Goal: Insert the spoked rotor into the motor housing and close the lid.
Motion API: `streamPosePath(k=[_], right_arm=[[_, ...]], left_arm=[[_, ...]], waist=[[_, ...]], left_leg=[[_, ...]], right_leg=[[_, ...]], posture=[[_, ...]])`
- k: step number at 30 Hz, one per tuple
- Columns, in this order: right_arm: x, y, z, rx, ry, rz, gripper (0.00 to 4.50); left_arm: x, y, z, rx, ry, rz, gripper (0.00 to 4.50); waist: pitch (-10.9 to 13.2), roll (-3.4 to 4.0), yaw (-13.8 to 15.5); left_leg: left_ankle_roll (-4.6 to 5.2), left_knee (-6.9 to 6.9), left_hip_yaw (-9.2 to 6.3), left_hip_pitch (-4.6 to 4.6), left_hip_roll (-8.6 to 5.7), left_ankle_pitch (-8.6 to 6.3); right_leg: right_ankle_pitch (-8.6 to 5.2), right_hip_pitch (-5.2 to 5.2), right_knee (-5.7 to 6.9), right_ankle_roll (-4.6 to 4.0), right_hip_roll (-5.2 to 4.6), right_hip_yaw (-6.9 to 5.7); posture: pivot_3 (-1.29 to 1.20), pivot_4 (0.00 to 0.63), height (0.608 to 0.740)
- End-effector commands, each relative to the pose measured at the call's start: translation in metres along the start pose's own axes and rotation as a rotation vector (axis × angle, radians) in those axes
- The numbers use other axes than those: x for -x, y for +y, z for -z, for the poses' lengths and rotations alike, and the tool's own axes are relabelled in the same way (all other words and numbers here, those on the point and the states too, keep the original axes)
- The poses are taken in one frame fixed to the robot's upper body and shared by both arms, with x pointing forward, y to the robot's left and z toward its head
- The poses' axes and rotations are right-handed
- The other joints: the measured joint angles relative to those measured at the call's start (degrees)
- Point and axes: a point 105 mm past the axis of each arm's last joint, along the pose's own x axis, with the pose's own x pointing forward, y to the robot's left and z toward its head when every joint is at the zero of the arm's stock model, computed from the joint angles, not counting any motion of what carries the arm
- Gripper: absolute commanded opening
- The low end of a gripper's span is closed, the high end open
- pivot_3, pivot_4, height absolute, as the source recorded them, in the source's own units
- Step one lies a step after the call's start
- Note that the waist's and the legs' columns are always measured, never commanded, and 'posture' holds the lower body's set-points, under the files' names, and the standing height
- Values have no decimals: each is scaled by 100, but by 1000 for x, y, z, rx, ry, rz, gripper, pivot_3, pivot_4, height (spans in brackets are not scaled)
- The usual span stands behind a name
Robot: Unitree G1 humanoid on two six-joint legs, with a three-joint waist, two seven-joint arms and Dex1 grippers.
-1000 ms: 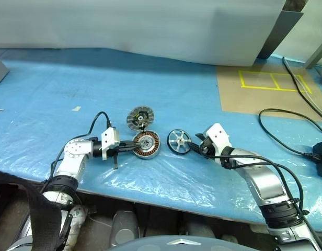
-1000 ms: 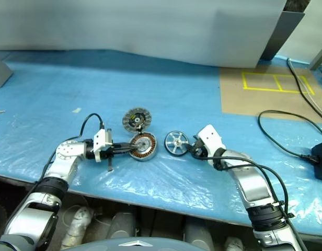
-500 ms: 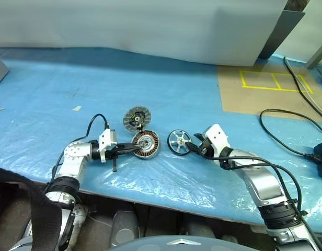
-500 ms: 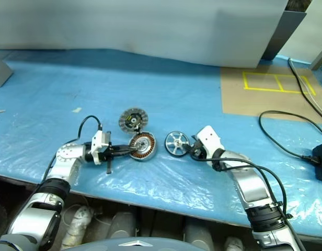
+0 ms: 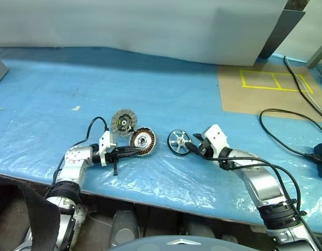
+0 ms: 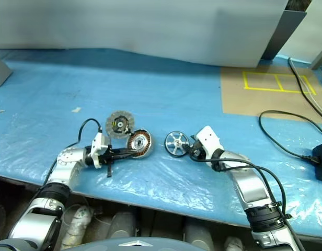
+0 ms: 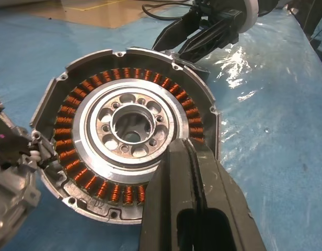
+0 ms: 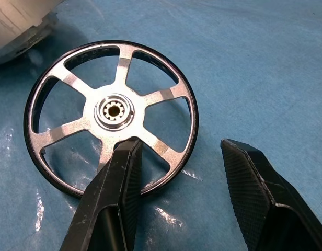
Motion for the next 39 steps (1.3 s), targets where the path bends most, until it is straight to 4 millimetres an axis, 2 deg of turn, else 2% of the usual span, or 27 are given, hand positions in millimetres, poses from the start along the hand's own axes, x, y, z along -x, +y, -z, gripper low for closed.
streamPosePath(k=[1, 2, 6, 8, 11, 15, 19, 22, 25, 28, 30, 33, 39], right_arm=[[0, 1, 9, -2, 29, -1, 2454], [0, 1, 10, -2, 30, -2, 2454], [-1, 2, 11, -3, 30, -5, 2454], [-1, 2, 11, -4, 30, -6, 2454], [-2, 3, 12, -4, 31, -8, 2454], [-3, 2, 11, -2, 29, -10, 2454], [-4, 2, 10, 2, 28, -12, 2454], [-4, 2, 10, 3, 28, -15, 2454], [-5, 2, 12, 2, 34, -20, 2454], [-7, 4, 14, 1, 37, -26, 2454], [-9, 5, 13, 0, 35, -33, 2454], [-12, 6, 12, 2, 31, -42, 2454], [-9, -1, 2, 16, -2, -29, 2454]], left_arm=[[-1, 0, -6, -3, -23, 1, 25], [-1, 2, -7, 4, -32, -13, 25], [-12, 12, -68, -23, -119, -38, 25], [-15, 12, -81, -7, -145, -56, 25], [-17, 12, -98, 12, -175, -79, 640], [-16, 12, -111, 29, -186, -83, 1993], [-11, 19, -111, 6, -154, -143, 3445], [2, 20, -104, -31, -59, -173, 4473], [23, 6, -92, -37, 70, -122, 4473], [43, -2, -78, -51, 171, -123, 4473], [47, 0, -70, -39, 200, -159, 4473], [45, 8, -58, -49, 214, -235, 4473], [29, 6, -34, -60, 251, -279, 4473]], waist=[[0, 0, -1], [0, 0, -1], [16, -29, -7], [17, -32, -13], [17, -30, -31], [17, -30, -59], [17, -31, -115], [17, -31, -142], [17, -32, -211], [18, -32, -228], [18, -32, -234], [18, -33, -236], [18, -34, -256]], left_leg=[[0, 0, 0, 0, 0, 0], [0, 0, 0, 0, 0, 0], [0, 1, -1, -3, 2, 0], [0, 4, -2, -4, 2, 0], [0, 3, 4, -1, 0, 0], [0, 1, 5, -3, -3, 0], [0, 2, 5, -3, -4, 0], [0, 4, 5, -3, -3, 0], [-1, -1, 5, -3, -4, 0], [-2, -10, 5, -4, -6, 0], [-2, -11, 5, -4, -6, -1], [-1, -4, 5, -1, -1, -1], [-1, -2, 5, 6, 1, -1]], right_leg=[[0, 0, 0, 0, 0, 0], [0, 0, 0, 0, 0, 0], [0, -3, 3, 0, 1, -1], [0, -1, 3, -1, 1, -3], [0, -2, 1, -1, 1, 3], [0, -5, 0, -1, 11, 3], [0, -3, -1, -1, 11, 3], [0, -3, -1, -1, 11, 3], [0, -10, -3, -1, 16, 6], [-1, -11, -3, -1, 17, 2], [-1, -10, -4, -1, 16, 1], [-1, -5, -3, -2, 15, 2], [-1, -1, -2, -2, 12, 7]], posture=[[0, 150, 740], [0, 150, 740], [0, 150, 740], [0, 150, 740], [0, 150, 740], [0, 150, 740], [0, 150, 740], [0, 150, 740], [0, 150, 740], [0, 150, 740], [0, 150, 740], [0, 150, 740], [0, 150, 740]])
